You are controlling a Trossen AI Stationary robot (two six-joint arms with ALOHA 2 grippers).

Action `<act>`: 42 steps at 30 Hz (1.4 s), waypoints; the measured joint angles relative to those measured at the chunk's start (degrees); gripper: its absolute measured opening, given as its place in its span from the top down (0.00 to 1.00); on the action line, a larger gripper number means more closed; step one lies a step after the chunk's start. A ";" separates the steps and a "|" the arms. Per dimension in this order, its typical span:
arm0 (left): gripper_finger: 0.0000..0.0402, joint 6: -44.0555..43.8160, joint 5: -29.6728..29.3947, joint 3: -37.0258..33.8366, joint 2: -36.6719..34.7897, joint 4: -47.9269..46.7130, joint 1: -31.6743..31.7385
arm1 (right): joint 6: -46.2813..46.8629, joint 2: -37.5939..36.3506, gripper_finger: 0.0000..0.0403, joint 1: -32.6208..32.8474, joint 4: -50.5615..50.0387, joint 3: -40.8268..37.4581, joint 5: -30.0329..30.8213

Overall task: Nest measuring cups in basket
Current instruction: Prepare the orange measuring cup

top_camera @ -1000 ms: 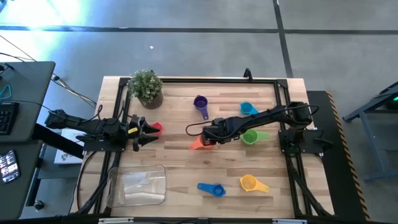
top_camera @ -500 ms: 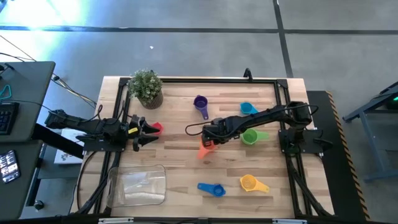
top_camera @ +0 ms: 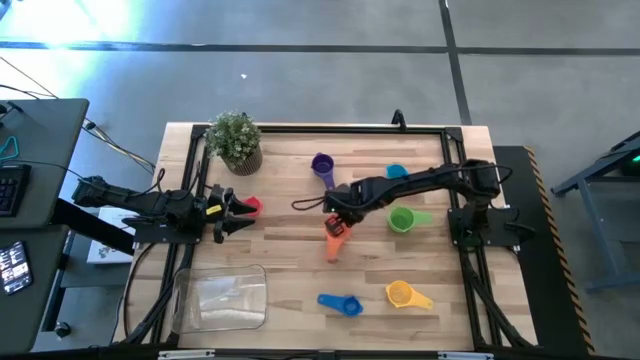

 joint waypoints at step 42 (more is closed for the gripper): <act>0.43 -2.89 -0.21 0.00 -0.01 0.37 -0.01 | -43.67 2.73 0.89 -3.03 -3.44 3.25 -5.79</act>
